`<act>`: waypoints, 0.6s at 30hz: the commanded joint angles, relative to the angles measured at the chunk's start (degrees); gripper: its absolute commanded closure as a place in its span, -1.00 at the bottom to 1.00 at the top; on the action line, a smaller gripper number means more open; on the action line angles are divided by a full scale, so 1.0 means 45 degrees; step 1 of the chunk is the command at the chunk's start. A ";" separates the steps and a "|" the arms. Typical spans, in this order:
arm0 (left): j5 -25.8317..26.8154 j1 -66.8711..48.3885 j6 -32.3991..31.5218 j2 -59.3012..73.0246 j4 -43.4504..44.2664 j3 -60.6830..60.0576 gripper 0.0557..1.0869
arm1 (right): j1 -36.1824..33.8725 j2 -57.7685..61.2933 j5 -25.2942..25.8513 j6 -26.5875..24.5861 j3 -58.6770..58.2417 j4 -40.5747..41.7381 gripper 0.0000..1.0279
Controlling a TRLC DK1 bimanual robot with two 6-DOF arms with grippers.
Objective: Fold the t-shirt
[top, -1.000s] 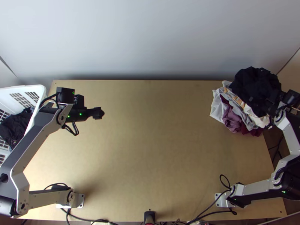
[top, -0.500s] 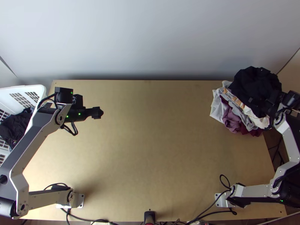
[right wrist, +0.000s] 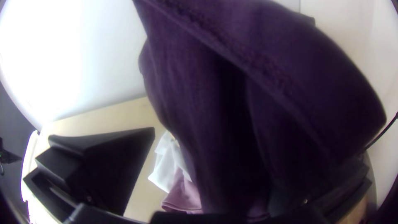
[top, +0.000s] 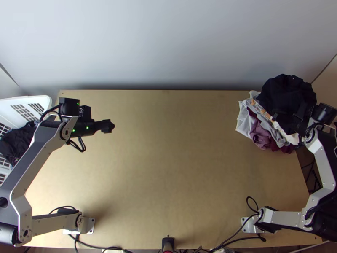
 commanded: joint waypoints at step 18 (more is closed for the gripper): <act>0.0771 0.0954 0.0555 -0.0813 -0.0518 0.0180 -0.90 | -0.0490 -0.3955 0.0472 -0.1415 -0.1268 -0.2758 -0.92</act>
